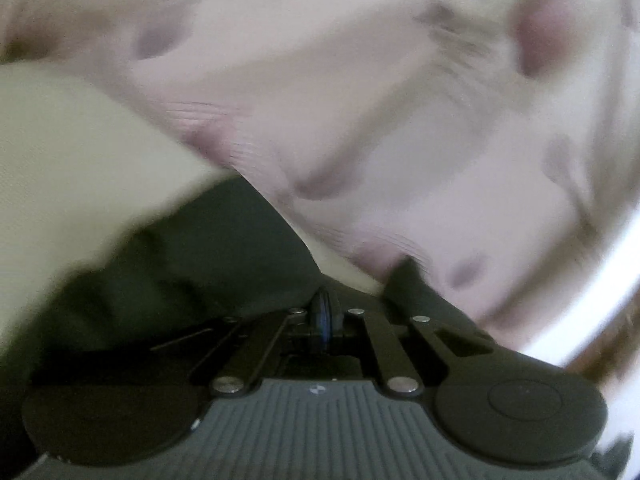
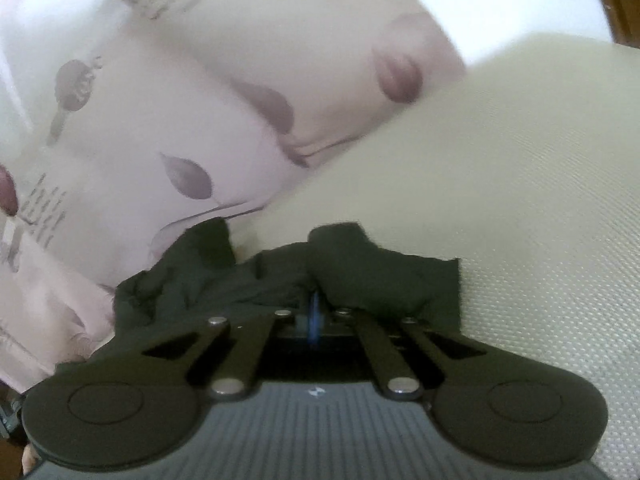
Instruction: Fold large clothes
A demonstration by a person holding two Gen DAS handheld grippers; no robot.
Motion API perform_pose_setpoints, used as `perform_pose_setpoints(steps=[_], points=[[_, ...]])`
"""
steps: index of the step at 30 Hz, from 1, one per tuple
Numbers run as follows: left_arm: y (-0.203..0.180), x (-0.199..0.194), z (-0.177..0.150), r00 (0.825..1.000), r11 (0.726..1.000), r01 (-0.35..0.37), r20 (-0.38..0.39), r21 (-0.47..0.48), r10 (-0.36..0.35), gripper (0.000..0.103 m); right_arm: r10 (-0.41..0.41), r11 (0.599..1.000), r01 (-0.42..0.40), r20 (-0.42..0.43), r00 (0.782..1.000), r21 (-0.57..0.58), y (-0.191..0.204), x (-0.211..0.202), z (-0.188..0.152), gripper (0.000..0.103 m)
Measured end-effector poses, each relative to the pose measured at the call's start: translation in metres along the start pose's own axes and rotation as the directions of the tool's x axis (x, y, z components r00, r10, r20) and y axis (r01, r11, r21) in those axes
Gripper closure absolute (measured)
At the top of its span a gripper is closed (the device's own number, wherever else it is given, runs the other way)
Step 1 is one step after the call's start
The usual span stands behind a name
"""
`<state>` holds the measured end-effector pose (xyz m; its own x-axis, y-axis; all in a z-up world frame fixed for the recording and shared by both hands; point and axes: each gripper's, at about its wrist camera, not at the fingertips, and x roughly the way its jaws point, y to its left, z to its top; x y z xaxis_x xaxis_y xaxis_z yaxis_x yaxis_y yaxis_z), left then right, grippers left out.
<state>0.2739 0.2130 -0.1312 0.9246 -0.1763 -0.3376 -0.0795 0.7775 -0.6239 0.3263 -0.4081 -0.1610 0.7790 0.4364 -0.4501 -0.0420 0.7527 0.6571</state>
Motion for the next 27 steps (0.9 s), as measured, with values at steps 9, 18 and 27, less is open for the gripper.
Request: perform_pose_setpoints(steps=[9, 18, 27], points=[[0.017, -0.003, -0.003, 0.994, 0.993, -0.112, -0.019, -0.038, 0.111, 0.092, -0.089, 0.992, 0.088, -0.007, 0.996, -0.089, 0.016, 0.008, -0.004, 0.103], [0.014, 0.002, -0.008, 0.993, 0.993, -0.115, -0.022, -0.030, 0.114, 0.092, -0.137, 0.976, 0.133, -0.015, 0.990, -0.175, 0.022, 0.014, -0.006, 0.103], [0.008, 0.004, -0.009, 0.990, 0.990, -0.138, -0.010, -0.002, 0.138, 0.092, -0.228, 0.915, 0.239, 0.072, 0.971, -0.324, 0.047, 0.012, -0.019, 0.103]])
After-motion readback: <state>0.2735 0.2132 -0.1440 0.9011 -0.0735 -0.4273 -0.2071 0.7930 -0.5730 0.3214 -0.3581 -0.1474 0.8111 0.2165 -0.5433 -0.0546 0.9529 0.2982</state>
